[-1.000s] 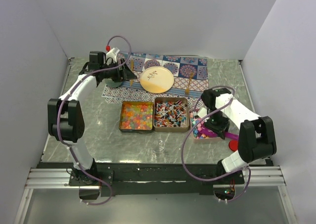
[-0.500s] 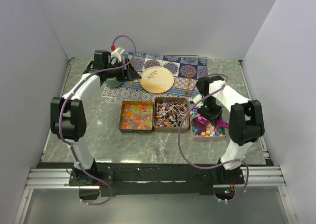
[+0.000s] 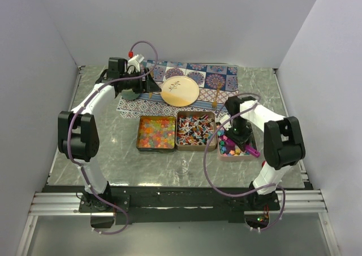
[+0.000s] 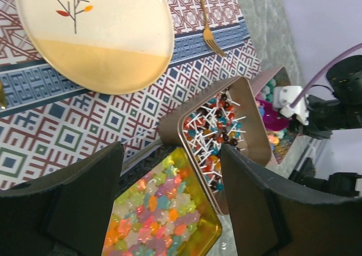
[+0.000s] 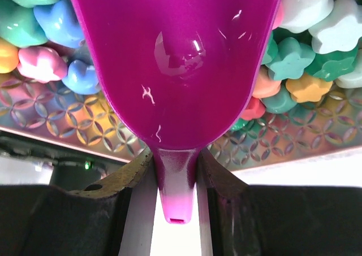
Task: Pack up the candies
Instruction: Scoop the fake candies from the storage box.
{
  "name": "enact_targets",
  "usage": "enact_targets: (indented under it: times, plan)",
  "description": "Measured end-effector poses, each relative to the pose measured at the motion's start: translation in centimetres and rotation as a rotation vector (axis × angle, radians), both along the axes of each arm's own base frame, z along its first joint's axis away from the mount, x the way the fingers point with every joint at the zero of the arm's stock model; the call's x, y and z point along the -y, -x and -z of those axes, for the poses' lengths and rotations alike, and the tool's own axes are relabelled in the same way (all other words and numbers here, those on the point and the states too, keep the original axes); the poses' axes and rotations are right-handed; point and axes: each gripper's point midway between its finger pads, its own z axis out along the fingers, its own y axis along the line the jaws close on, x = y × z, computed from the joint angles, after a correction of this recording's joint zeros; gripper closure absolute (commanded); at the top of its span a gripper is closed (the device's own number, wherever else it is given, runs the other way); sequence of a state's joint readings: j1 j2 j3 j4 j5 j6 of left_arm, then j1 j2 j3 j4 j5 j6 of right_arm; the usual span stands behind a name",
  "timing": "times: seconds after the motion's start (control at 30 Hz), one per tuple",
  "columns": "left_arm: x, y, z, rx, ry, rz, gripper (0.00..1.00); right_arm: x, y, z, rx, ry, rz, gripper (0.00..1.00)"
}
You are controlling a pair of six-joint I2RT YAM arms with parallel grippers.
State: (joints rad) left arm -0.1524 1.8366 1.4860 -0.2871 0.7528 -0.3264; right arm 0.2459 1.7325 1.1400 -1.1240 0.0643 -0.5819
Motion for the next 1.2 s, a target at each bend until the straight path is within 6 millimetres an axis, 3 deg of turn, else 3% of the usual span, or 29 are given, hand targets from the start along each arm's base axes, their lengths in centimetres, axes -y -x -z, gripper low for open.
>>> enact_targets:
  times: [0.43, 0.9, 1.2]
  plan:
    - [-0.5, 0.0, 0.3, 0.037, -0.052, 0.020, 0.25, 0.2, -0.1, 0.9, 0.205, -0.197, 0.032, 1.00]
    - [-0.4, -0.7, -1.2, 0.091, -0.053, 0.028, 0.25, -0.9, -0.4, 1.1, 0.488, -0.377, 0.015, 1.00]
    - [-0.3, -0.7, -1.3, 0.099, -0.055, 0.035, 0.25, -0.3, 0.3, 0.1, 0.553, -0.507, 0.053, 1.00]
